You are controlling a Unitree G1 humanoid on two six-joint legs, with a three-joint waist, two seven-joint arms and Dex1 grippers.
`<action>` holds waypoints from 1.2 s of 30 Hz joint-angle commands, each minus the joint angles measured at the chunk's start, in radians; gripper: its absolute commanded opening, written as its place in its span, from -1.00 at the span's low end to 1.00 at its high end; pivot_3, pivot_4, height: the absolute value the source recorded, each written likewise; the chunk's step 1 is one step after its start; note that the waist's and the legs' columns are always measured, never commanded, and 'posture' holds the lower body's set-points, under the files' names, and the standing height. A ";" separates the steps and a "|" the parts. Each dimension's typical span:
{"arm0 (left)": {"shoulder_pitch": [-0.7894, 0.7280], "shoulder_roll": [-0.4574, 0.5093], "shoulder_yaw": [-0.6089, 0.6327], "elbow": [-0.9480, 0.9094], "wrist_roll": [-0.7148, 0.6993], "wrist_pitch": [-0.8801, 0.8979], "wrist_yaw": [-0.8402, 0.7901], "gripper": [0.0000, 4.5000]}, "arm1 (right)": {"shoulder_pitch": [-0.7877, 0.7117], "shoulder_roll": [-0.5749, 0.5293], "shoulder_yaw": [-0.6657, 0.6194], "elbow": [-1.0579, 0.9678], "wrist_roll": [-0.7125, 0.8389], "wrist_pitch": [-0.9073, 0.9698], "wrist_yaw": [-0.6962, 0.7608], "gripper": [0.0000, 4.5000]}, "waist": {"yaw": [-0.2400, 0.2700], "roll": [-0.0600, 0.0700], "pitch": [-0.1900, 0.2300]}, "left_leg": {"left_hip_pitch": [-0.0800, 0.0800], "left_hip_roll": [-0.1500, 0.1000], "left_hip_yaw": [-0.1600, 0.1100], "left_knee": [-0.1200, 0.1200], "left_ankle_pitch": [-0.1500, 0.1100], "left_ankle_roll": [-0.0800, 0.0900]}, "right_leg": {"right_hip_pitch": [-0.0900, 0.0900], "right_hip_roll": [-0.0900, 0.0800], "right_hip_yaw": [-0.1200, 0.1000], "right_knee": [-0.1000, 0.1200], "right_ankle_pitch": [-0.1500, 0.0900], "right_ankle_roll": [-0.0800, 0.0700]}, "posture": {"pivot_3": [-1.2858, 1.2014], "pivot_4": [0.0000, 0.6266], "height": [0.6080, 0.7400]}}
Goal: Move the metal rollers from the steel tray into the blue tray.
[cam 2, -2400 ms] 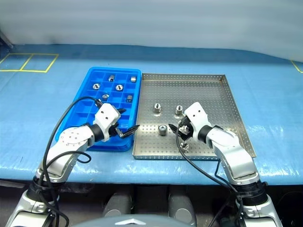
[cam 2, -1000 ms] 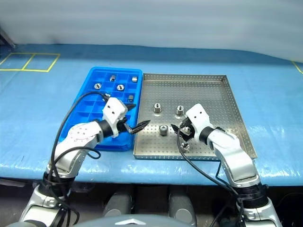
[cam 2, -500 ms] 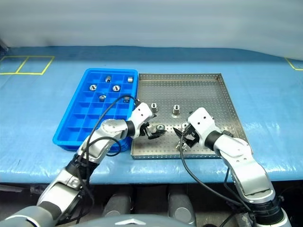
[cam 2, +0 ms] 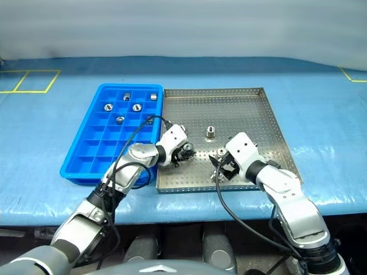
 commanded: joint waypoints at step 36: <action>0.029 -0.070 0.574 -0.071 0.117 0.108 0.734 0.40 | -0.123 0.081 0.089 0.149 -0.055 -0.072 0.014 1.00 | 0.070 -0.001 0.000 | 0.001 -0.001 -0.001 0.001 0.001 -0.001 | 0.002 0.000 -0.001 -0.001 0.003 0.005 | 0.10 -0.52 1.00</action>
